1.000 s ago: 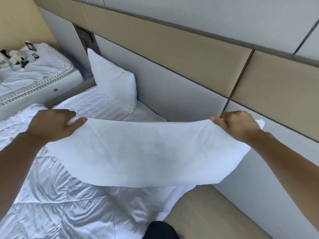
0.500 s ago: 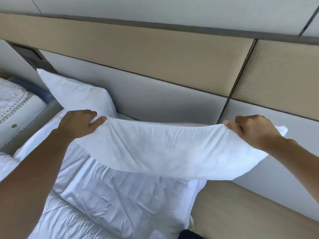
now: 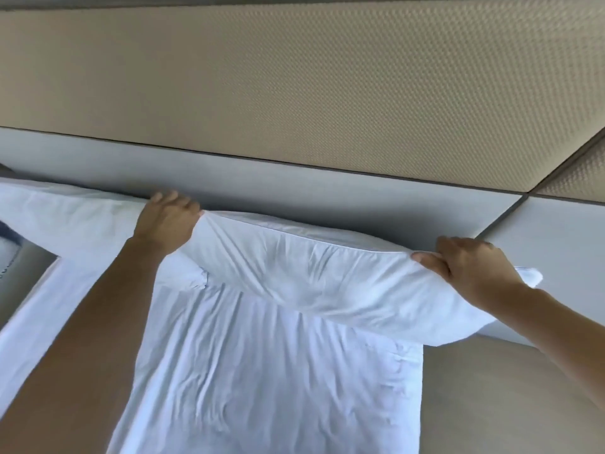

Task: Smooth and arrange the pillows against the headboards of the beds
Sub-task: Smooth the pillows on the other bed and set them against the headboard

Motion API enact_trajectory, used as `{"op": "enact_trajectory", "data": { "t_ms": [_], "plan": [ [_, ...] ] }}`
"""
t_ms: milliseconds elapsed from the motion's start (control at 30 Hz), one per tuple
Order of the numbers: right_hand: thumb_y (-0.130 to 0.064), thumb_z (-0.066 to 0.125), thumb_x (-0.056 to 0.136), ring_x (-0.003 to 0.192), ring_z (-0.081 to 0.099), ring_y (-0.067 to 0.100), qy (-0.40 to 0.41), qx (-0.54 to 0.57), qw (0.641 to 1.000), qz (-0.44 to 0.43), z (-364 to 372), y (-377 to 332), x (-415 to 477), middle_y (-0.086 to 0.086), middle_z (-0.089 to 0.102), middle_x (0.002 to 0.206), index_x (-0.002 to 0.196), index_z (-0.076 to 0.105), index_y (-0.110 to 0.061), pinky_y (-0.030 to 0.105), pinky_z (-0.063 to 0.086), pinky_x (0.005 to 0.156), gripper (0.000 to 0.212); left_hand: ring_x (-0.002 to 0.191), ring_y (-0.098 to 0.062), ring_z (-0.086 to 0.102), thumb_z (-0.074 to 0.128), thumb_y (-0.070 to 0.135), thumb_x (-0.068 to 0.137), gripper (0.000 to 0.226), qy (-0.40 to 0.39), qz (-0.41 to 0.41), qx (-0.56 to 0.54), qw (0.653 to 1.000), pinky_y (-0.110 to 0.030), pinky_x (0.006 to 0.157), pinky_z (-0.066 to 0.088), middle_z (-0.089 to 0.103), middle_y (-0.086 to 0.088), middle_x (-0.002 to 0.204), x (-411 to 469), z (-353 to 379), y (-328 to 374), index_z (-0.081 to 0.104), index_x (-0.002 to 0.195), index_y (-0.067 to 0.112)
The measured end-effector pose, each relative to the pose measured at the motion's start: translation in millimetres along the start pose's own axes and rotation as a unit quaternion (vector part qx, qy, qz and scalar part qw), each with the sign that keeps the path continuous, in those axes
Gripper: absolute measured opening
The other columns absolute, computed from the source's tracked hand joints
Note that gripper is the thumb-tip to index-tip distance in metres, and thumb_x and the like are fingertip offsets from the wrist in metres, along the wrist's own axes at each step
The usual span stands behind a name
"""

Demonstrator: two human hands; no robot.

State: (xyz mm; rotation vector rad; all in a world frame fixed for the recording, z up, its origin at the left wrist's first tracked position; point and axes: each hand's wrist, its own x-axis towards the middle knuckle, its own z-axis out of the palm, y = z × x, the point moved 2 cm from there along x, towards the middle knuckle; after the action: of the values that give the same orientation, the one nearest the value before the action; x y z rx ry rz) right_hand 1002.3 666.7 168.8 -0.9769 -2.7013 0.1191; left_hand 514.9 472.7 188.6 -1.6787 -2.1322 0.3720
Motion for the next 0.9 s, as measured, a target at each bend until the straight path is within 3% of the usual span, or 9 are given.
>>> {"op": "enact_trajectory", "data": {
  "t_ms": [167,233,367,500,667,767,900],
  "plan": [
    [-0.065,0.037,0.093,0.047,0.050,0.034,-0.018,-0.015,0.999,0.026,40.6,6.0,9.1,0.001,0.040,0.055,0.065,0.033,-0.015,0.031,0.036,0.045,0.057,0.051,-0.044,0.059,0.048,0.010,0.099,0.023,-0.027,-0.110,-0.084,0.990,-0.046,0.046,0.049,0.058,-0.025,0.079,-3.2,37.2,26.7,0.062,0.085,-0.003],
    [-0.062,0.039,0.090,0.046,0.051,0.036,0.006,-0.008,1.000,0.020,39.0,10.2,14.7,0.002,0.038,0.055,0.065,0.033,-0.015,0.031,0.035,0.045,0.054,0.063,-0.044,0.060,0.040,0.018,0.105,0.030,-0.009,-0.104,-0.094,0.990,-0.047,0.050,0.048,0.058,-0.023,0.088,0.0,42.6,23.9,0.061,0.095,-0.002],
    [-0.051,0.050,0.093,0.047,0.050,0.036,0.081,-0.006,0.996,-0.037,31.0,14.8,24.4,0.011,0.044,0.056,0.065,0.046,-0.006,0.035,0.039,0.043,0.054,0.053,-0.037,0.055,0.052,0.019,0.103,0.026,0.110,-0.075,-0.096,0.986,-0.039,0.039,0.046,0.053,-0.017,0.069,-0.7,34.0,6.2,0.053,0.082,0.003],
    [-0.050,0.055,0.094,0.055,0.053,0.037,0.109,-0.016,0.993,-0.033,32.3,24.9,23.8,0.012,0.046,0.060,0.068,0.051,-0.004,0.041,0.045,0.044,0.052,0.057,-0.031,0.052,0.053,0.030,0.104,0.035,0.180,-0.127,-0.081,0.972,-0.037,0.042,0.046,0.051,-0.012,0.070,-9.6,33.9,-3.1,0.051,0.076,0.008],
    [-0.043,0.058,0.096,0.067,0.057,0.038,0.090,-0.049,0.992,-0.079,51.1,16.1,19.5,0.015,0.055,0.067,0.074,0.060,-0.001,0.046,0.050,0.054,0.047,0.076,-0.044,0.059,0.047,0.033,0.105,0.038,0.045,-0.189,-0.165,0.967,-0.051,0.062,0.051,0.057,-0.024,0.096,-17.4,60.0,0.2,0.061,0.094,0.000],
    [-0.033,0.054,0.100,0.067,0.061,0.039,0.081,-0.035,0.994,-0.060,47.5,21.5,12.6,0.016,0.059,0.071,0.080,0.065,0.000,0.047,0.052,0.054,0.040,0.081,-0.047,0.060,0.045,0.025,0.105,0.031,0.043,-0.158,-0.193,0.967,-0.052,0.066,0.053,0.055,-0.027,0.109,-12.3,59.8,3.4,0.062,0.103,-0.001],
    [-0.028,0.060,0.101,0.072,0.060,0.036,0.118,-0.027,0.990,-0.067,21.5,33.8,15.1,0.012,0.063,0.075,0.085,0.068,-0.004,0.044,0.051,0.054,0.030,0.097,-0.047,0.059,0.029,0.033,0.109,0.043,0.043,-0.140,-0.134,0.980,-0.052,0.069,0.053,0.054,-0.024,0.120,-9.3,51.6,-8.0,0.059,0.107,0.002]
  ]
}}
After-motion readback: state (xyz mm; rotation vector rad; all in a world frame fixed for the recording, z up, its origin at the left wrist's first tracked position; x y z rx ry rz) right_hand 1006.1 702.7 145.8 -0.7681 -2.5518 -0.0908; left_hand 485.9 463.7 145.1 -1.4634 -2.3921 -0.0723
